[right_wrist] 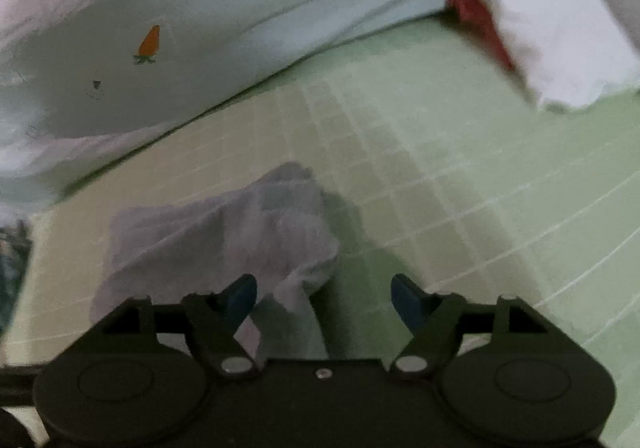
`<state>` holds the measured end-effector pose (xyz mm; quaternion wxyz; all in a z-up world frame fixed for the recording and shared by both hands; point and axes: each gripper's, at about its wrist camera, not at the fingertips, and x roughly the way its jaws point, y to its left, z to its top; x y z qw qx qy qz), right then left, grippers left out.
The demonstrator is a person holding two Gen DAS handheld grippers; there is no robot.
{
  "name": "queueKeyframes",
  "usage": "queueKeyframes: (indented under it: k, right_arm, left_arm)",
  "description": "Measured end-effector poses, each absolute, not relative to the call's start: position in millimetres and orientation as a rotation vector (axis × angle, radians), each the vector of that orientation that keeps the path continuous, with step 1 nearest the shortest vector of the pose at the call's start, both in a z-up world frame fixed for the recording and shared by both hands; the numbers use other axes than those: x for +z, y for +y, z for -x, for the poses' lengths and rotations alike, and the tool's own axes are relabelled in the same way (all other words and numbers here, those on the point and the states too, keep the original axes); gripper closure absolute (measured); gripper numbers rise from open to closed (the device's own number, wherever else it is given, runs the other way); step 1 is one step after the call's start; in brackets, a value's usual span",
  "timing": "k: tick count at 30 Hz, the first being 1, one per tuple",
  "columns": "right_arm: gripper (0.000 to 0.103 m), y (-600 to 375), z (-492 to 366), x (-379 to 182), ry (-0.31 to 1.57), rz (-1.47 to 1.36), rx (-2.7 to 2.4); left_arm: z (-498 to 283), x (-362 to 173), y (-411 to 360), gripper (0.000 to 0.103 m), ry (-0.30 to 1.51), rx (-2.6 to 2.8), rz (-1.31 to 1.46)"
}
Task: Fold clothes
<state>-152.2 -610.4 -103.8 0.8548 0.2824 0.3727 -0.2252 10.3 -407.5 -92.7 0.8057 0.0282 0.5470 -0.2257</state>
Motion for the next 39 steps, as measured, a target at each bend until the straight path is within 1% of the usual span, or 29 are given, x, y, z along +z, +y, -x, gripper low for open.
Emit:
queueKeyframes:
  k: [2,4,9,14,16,18,19,20,21,22,23,24,25,27,29,36,39]
  right_arm:
    - [0.021,-608,151,-112,0.791,-0.606,-0.421]
    - [0.020,-608,148,-121,0.812,-0.588,-0.388]
    - [0.020,-607,133,-136,0.836,-0.575,-0.327]
    - [0.019,-598,117,-139,0.841,-0.531,-0.283]
    - [0.019,-594,109,-140,0.844,-0.507,-0.280]
    - [0.019,-590,101,-141,0.850,-0.510,-0.291]
    - [0.020,-587,100,-141,0.849,-0.512,-0.304]
    - [0.026,-584,98,-140,0.849,-0.513,-0.317]
    - [0.032,-581,96,-139,0.850,-0.515,-0.329]
    - [0.048,-577,95,-137,0.857,-0.518,-0.336]
    - [0.066,-573,94,-136,0.864,-0.522,-0.343]
    - [0.072,-572,94,-134,0.867,-0.542,-0.346]
    - [0.077,-571,96,-131,0.861,-0.555,-0.358]
    - [0.080,-568,100,-125,0.848,-0.580,-0.382]
    - [0.081,-568,106,-117,0.829,-0.606,-0.408]
    - [0.083,-586,147,-79,0.721,-0.636,-0.511]
    - [0.083,-607,168,-63,0.670,-0.645,-0.548]
  left_arm:
    - [-10,-96,-409,0.008,1.174,-0.459,-0.054]
    - [-12,-99,-411,0.007,1.169,-0.440,-0.053]
    - [-17,-109,-419,0.007,1.151,-0.428,-0.034]
    - [-21,-118,-424,0.007,1.134,-0.455,0.027]
    - [-23,-121,-422,0.013,1.138,-0.485,0.072]
    - [-28,-126,-419,0.030,1.151,-0.540,0.149]
    - [-31,-128,-417,0.037,1.158,-0.570,0.191]
    - [-33,-130,-415,0.045,1.163,-0.599,0.226]
    - [-34,-131,-415,0.051,1.165,-0.618,0.247]
    - [-34,-131,-415,0.053,1.164,-0.633,0.255]
    - [-34,-130,-415,0.057,1.161,-0.648,0.263]
    - [-34,-130,-414,0.061,1.158,-0.659,0.272]
    - [-34,-129,-414,0.063,1.157,-0.667,0.278]
    - [-34,-124,-414,0.070,1.156,-0.692,0.282]
    - [-31,-115,-418,0.071,1.144,-0.741,0.279]
    - [-13,-78,-461,0.072,1.092,-0.907,0.226]
    - [-6,-62,-495,0.072,1.063,-0.970,0.209]
